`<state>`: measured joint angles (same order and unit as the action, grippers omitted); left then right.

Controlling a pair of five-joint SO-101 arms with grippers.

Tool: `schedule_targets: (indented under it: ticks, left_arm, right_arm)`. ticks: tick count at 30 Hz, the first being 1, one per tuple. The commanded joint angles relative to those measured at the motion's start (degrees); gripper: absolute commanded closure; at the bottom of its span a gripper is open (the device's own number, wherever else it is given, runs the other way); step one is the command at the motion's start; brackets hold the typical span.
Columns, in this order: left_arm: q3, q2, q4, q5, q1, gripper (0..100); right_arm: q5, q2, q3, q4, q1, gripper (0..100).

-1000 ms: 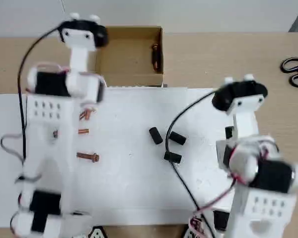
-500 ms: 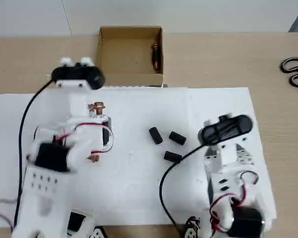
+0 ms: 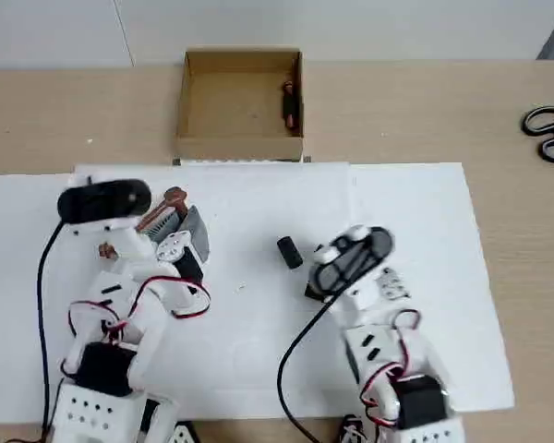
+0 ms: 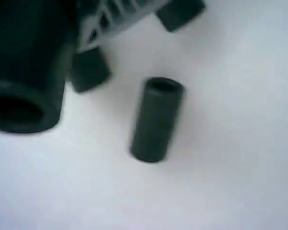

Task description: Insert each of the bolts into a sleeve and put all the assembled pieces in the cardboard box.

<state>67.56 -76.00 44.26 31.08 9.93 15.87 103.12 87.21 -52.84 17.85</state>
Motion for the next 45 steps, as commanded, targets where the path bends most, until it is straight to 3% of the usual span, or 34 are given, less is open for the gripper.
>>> schedule_targets:
  ticks: [1,10,18,32,37,45]
  left_arm:
    - [4.44,-5.45,-7.03,1.32,0.18,100]
    - [19.91,-18.55,-19.16,1.41,0.26,100]
    - [22.37,-25.58,-19.16,6.68,5.27,99]
    - [18.59,-26.02,-18.73,6.68,8.97,99]
    - [15.52,-25.85,-14.95,6.68,13.89,99]
    - [14.64,-25.85,-8.88,6.59,14.33,99]
  right_arm:
    - [-0.53,0.84,2.64,5.93,5.05,99.6]
    - [-0.44,0.84,8.79,18.86,15.16,99.6]
    - [-0.44,0.75,9.23,19.91,20.79,99.6]
    - [-0.53,0.75,9.23,13.93,20.53,99.7]
    - [-0.53,0.75,9.23,13.93,20.53,99.7]
    - [-0.53,0.75,9.23,14.55,20.53,99.7]
